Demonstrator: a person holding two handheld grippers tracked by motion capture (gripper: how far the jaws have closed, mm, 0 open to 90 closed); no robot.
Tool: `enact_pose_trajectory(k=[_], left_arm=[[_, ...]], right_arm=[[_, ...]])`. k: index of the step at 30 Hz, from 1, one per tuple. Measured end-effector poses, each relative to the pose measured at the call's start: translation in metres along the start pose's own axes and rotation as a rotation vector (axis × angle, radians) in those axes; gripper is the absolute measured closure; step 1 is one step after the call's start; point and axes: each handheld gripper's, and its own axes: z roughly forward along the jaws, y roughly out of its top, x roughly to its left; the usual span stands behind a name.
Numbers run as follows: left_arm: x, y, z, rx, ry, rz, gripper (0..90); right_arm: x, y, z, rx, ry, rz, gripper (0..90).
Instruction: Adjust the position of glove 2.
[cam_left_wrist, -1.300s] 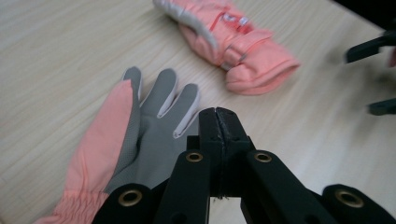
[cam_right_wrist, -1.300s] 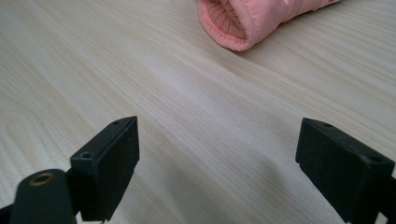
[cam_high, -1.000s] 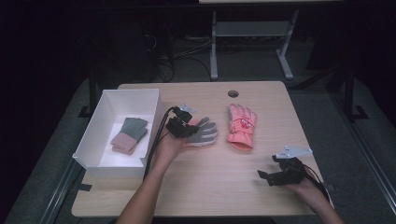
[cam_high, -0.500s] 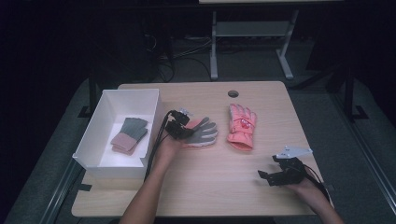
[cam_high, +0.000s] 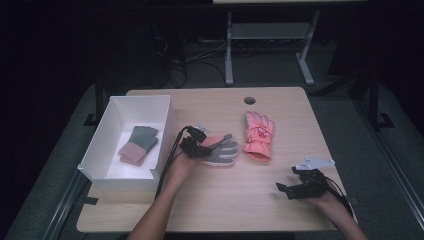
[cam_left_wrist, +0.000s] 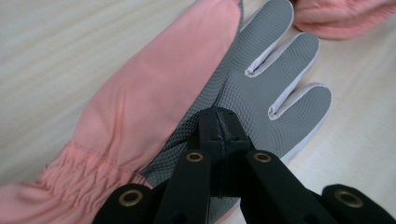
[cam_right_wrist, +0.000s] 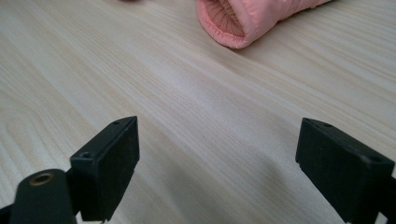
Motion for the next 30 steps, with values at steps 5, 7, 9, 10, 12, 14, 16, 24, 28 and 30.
enact_pose_trajectory(k=[5,7,9,10,12,14,16,24,28,30], left_arm=[[-0.011,-0.006,-0.004,0.016,-0.050,0.028,89.9],[-0.017,-0.009,-0.005,0.018,-0.075,0.038,89.9],[-0.022,-0.012,-0.007,0.016,-0.097,0.049,89.9],[-0.025,-0.014,-0.007,0.015,-0.110,0.047,89.9],[-0.030,-0.016,-0.008,0.018,-0.134,0.053,89.9],[-0.038,-0.019,-0.009,0.017,-0.155,0.064,89.9],[-0.046,-0.022,-0.010,0.025,-0.175,0.079,89.9],[-0.079,-0.023,-0.005,0.031,-0.260,0.139,89.9],[-0.091,-0.020,0.001,0.028,-0.283,0.173,89.9],[-0.092,-0.018,-0.001,0.018,-0.288,0.175,89.8]], right_arm=[[0.001,0.000,0.000,0.003,-0.001,-0.007,13.2],[0.001,0.000,0.000,0.000,-0.003,-0.004,13.2],[0.000,0.000,0.000,-0.003,-0.002,-0.002,13.2],[0.000,0.000,0.000,0.002,-0.001,-0.002,13.2],[0.000,0.000,0.000,0.002,-0.003,0.001,13.2],[0.000,0.000,0.000,0.001,-0.004,-0.003,13.2],[0.000,0.000,-0.001,0.000,-0.004,-0.005,13.2],[0.001,0.000,0.000,0.000,-0.006,-0.006,13.2],[0.002,0.000,-0.001,-0.001,-0.003,-0.008,13.2],[0.001,-0.001,-0.001,0.001,-0.005,-0.009,13.2]])
